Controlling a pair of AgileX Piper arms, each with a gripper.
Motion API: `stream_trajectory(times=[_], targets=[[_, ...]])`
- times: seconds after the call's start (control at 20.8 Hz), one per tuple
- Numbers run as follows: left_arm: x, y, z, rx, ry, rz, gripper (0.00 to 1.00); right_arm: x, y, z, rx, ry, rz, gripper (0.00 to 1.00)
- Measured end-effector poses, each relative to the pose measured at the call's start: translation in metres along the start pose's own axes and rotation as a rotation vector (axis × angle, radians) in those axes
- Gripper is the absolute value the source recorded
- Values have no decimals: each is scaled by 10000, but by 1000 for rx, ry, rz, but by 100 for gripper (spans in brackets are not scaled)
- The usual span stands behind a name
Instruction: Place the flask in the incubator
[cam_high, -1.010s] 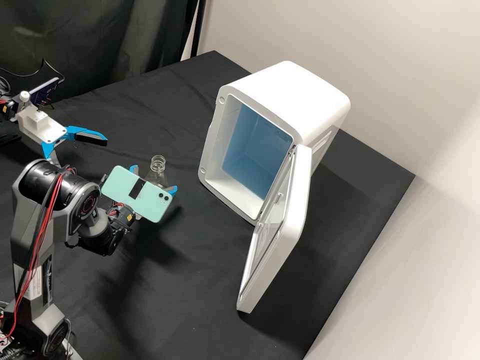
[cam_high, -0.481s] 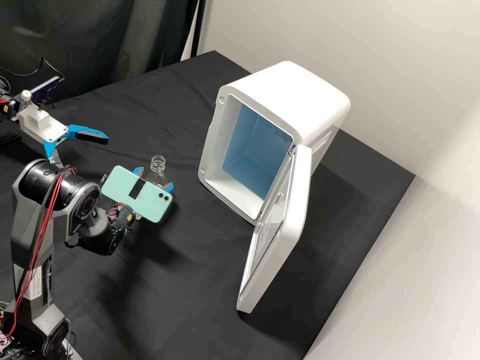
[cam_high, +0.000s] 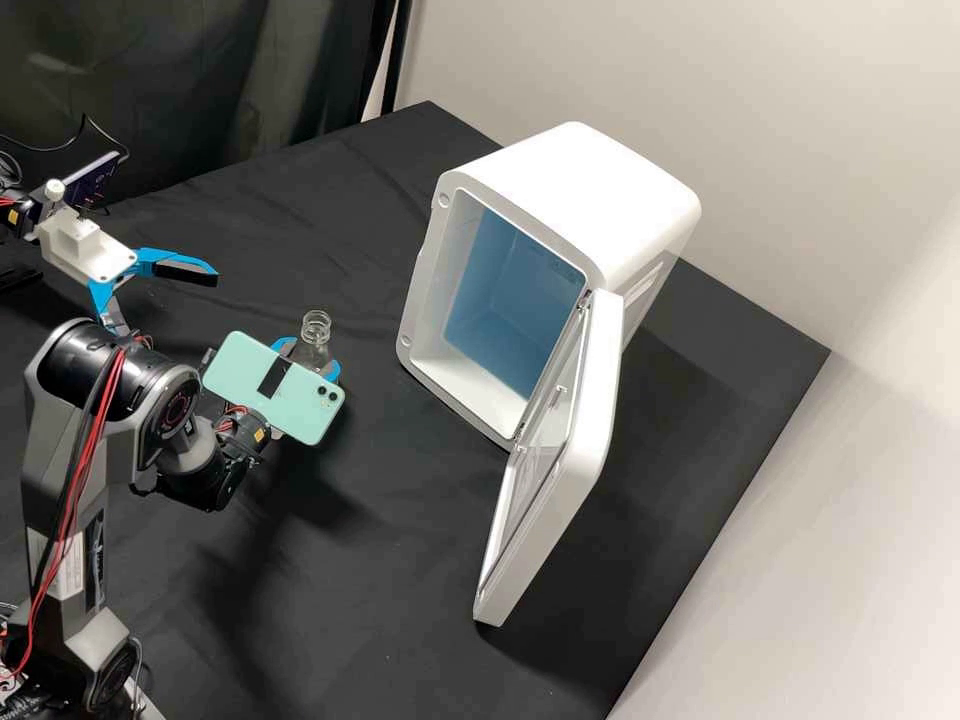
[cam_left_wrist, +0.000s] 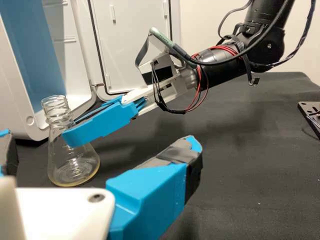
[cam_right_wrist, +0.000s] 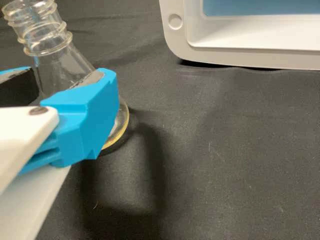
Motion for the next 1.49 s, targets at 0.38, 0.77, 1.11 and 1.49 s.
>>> stream_trajectory(times=[0.38, 0.77, 1.11, 1.49], targets=[[-7, -4, -3, 5, -5, -5, 100, 0, 11, -5, 3, 6, 12, 0], [-7, -5, -1, 6, -7, -6, 100, 0, 26, -15, 8, 16, 29, 0], [-7, -6, -1, 6, -8, -6, 100, -1, 30, -19, 0, 21, 33, 100], [-5, -7, 6, 5, -13, -8, 100, -1, 30, -19, -20, 21, 33, 100]])
